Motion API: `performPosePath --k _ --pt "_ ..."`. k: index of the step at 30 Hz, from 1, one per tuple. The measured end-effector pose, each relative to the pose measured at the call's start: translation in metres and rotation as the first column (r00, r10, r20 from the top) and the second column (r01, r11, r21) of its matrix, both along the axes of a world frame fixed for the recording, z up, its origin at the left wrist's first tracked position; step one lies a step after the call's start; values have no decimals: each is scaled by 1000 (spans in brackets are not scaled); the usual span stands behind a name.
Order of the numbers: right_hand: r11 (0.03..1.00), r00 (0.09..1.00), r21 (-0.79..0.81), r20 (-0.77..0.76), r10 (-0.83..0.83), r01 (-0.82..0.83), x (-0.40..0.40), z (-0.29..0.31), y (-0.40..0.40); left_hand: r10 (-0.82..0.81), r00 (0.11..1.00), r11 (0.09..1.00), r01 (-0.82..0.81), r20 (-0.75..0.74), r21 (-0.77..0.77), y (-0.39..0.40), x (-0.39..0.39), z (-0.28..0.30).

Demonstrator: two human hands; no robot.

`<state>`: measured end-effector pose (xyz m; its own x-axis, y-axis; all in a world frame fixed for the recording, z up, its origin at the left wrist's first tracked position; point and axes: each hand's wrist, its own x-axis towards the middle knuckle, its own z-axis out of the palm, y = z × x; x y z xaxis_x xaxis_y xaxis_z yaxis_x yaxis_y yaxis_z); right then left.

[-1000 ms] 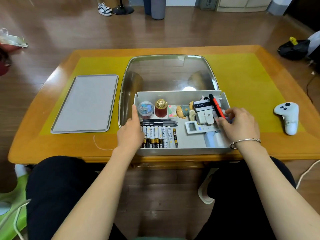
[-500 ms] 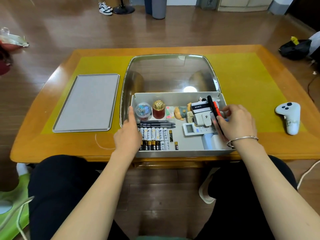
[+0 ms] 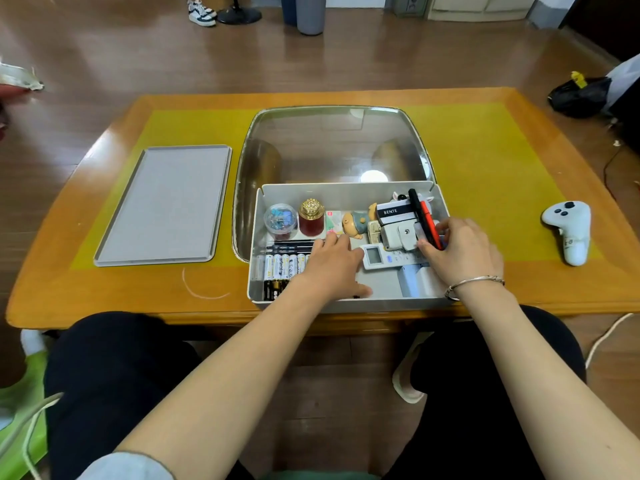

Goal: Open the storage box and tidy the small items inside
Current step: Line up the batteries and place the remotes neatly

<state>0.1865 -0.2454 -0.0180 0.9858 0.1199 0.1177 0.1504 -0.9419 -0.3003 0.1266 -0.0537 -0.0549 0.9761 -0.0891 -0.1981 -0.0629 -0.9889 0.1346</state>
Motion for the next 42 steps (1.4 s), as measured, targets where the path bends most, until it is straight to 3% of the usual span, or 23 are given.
performPosePath --k 7,14,28,42 --pt "1000 1000 23 2 -12 12 3 -1 1 12 1000 997 -11 -21 75 13 -4 -4" --pt "1000 1000 14 3 -5 5 2 -2 1 63 998 998 -63 7 1 15 -3 -5" --pt "999 1000 30 2 13 -13 1 0 2 -6 1000 995 8 26 -98 25 -9 -2" --pt "999 998 -44 -62 6 -9 -2 -1 3 -8 999 999 9 43 -32 27 -4 -8"
